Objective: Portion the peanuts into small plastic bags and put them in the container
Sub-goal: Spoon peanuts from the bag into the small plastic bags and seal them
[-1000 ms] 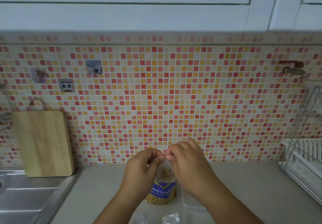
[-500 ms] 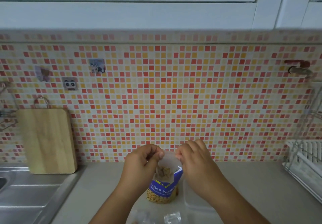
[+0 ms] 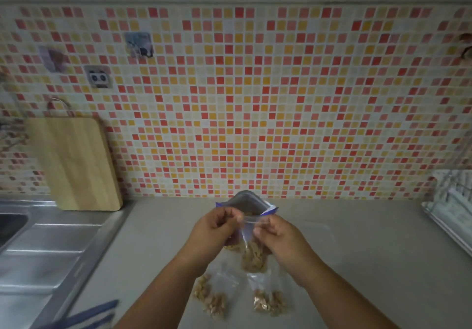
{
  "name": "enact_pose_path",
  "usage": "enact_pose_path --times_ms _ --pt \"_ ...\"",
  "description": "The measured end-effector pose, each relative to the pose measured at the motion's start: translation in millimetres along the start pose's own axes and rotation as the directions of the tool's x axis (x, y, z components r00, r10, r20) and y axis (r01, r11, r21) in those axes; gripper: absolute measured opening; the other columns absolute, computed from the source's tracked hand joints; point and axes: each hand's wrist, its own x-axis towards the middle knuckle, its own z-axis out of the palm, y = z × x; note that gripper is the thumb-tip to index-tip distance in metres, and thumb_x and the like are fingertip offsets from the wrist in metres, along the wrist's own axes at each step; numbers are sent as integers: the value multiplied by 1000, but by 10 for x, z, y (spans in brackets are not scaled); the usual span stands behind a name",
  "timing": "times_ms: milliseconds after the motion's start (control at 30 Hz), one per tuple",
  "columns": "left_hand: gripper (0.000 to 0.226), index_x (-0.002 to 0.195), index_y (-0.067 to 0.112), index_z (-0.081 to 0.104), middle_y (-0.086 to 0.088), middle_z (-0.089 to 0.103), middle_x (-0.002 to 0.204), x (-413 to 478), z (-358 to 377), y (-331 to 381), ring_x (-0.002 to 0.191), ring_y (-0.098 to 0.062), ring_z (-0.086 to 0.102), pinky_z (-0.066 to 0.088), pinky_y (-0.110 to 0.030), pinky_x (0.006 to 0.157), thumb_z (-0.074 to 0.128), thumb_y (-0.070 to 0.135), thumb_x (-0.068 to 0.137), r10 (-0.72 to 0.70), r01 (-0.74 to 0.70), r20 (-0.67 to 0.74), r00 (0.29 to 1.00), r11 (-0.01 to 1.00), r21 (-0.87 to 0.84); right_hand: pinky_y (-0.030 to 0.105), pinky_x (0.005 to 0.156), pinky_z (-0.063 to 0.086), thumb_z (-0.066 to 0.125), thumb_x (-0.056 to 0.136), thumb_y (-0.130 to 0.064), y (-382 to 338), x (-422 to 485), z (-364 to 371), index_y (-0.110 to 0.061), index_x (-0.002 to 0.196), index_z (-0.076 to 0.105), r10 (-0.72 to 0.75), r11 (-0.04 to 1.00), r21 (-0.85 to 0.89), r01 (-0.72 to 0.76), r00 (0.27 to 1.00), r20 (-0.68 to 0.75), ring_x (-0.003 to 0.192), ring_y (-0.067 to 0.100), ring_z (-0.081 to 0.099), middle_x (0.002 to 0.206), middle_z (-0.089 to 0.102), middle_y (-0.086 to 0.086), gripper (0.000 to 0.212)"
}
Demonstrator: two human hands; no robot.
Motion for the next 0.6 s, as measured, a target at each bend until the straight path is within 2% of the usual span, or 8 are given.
enact_pose_path --times_ms 67,100,167,233,267,400,533,600 --pt "8 89 19 65 -3 64 78 57 -53 -307 64 -14 58 51 -21 61 58 15 90 -92 94 -28 995 993 68 33 69 50 61 87 -12 266 37 70 -23 73 61 135 989 -52 -136 991 -11 68 15 62 79 69 2 17" --pt "12 93 24 66 0 64 80 102 -91 -486 67 -14 58 50 -22 66 58 16 89 -94 105 -56 994 967 232 33 65 47 62 84 -13 398 53 102 -22 66 60 200 976 -91 -200 980 -15 63 15 58 72 66 1 21" --pt "22 102 31 68 2 64 86 175 -154 -871 81 -16 62 46 -22 80 55 20 88 -46 44 -13 999 776 629 31 64 46 65 79 -16 628 85 181 -21 59 56 305 930 -202 -308 951 -47 64 18 57 66 61 -1 22" --pt "31 103 37 68 -1 65 89 251 -217 -1273 85 -18 65 48 -20 80 48 27 82 59 -98 79 995 520 849 28 67 46 65 77 -22 770 91 268 -22 68 58 352 894 -278 -353 934 -53 74 19 58 75 63 0 12" --pt "35 101 41 67 -1 65 87 285 -240 -1440 81 -21 65 51 -22 75 43 34 77 64 -125 108 992 426 896 28 70 47 65 78 -23 810 91 315 -22 78 61 367 883 -299 -363 929 -46 79 19 59 84 66 3 4" --pt "37 92 41 63 2 63 87 383 -283 -1788 70 -24 60 53 -34 50 61 41 55 -13 -148 155 988 228 962 28 84 49 58 83 -27 981 139 483 -15 110 58 338 834 -429 -348 936 -100 102 25 64 110 69 8 30" --pt "26 74 29 62 3 60 87 395 -296 -1644 71 -25 61 51 -32 46 66 37 50 -32 -191 198 980 157 969 28 88 45 52 86 -27 1058 140 523 -20 122 50 262 765 -586 -267 960 -97 110 27 58 114 65 9 37" --pt "16 79 25 63 0 61 93 389 -286 -1525 85 -28 59 56 -38 64 61 33 65 -64 -211 231 971 229 950 29 93 42 56 84 -30 1097 129 509 -20 127 48 200 728 -648 -223 974 -111 113 26 52 118 60 7 45"
